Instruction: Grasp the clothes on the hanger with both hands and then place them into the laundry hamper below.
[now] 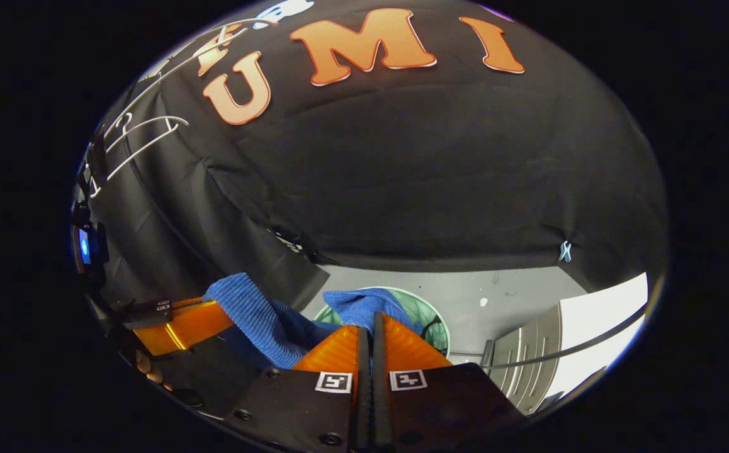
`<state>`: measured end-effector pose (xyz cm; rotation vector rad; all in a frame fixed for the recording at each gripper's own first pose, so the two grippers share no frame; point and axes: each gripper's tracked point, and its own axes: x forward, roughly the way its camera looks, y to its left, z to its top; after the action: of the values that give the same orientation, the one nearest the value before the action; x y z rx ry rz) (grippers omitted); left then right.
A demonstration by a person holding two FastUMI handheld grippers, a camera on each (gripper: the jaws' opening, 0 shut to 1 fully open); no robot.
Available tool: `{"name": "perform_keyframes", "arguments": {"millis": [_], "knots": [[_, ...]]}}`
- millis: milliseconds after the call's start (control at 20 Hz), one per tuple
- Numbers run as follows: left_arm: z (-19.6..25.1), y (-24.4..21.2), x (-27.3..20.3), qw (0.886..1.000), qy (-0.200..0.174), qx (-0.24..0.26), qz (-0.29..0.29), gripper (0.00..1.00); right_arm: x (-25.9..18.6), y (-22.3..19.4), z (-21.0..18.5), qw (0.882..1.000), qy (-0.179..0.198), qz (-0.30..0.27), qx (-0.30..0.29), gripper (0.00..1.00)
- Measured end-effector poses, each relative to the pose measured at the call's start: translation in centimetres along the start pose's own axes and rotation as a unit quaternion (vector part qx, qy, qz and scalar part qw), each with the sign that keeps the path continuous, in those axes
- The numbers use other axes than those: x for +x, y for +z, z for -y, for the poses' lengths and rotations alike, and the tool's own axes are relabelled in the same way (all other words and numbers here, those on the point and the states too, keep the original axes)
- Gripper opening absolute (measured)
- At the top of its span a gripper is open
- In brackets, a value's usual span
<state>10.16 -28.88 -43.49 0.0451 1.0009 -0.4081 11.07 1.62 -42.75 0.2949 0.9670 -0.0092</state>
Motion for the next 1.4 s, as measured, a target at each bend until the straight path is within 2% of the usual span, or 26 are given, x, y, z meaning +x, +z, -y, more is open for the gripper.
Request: {"name": "perform_keyframes", "arguments": {"millis": [150, 350, 500, 700, 850, 1050, 1150, 1200, 1250, 1300, 1400], "knots": [[-0.6, -2.3, 1.3, 0.999, 0.004, -0.006, -0.032, 0.04, 1.6, -2.3, 0.5, 0.999, -0.005, -0.033, 0.007, 0.08], [-1.9, -5.5, 3.6, 0.996, 0.005, -0.039, -0.08, 0.03, 3.6, -4.8, 2.0, 0.998, -0.016, -0.063, 0.019, 0.09], [-3.5, -7.2, 5.0, 0.993, 0.022, -0.046, -0.11, 0.04, 5.0, -6.8, 2.6, 0.995, -0.022, -0.092, 0.022, 0.09], [-4.2, -8.4, 5.1, 0.987, 0.037, -0.067, -0.139, 0.04, 6.3, -8.5, 3.0, 0.991, -0.029, -0.123, 0.038, 0.09], [-6.2, -10.3, 5.3, 0.982, 0.067, -0.068, -0.162, 0.04, 7.1, -9.7, 3.2, 0.988, -0.034, -0.142, 0.043, 0.09], [-6.4, -11.9, 5.1, 0.977, 0.067, -0.084, -0.184, 0.08, 7.6, -11.2, 3.4, 0.984, -0.042, -0.169, 0.043, 0.09], [-7.6, -12.3, 4.8, 0.976, 0.089, -0.082, -0.183, 0.15, 7.7, -11.1, 3.2, 0.983, -0.042, -0.169, 0.058, 0.09], [-8.1, -12.3, 4.5, 0.975, 0.098, -0.081, -0.183, 0.33, 7.7, -10.1, 2.9, 0.984, -0.039, -0.164, 0.063, 0.09], [-8.2, -12.3, 4.6, 0.975, 0.1, -0.081, -0.181, 0.51, 7.7, -10.6, 2.9, 0.984, -0.041, -0.161, 0.062, 0.19], [-8.1, -12.2, 4.5, 0.975, 0.1, -0.084, -0.179, 0.69, 7.6, -10.1, 3.0, 0.985, -0.043, -0.157, 0.057, 0.18], [-8.6, -11.8, 4.0, 0.976, 0.104, -0.085, -0.172, 0.68, 7.1, -9.7, 3.2, 0.986, -0.055, -0.151, 0.051, 0.42]]}}
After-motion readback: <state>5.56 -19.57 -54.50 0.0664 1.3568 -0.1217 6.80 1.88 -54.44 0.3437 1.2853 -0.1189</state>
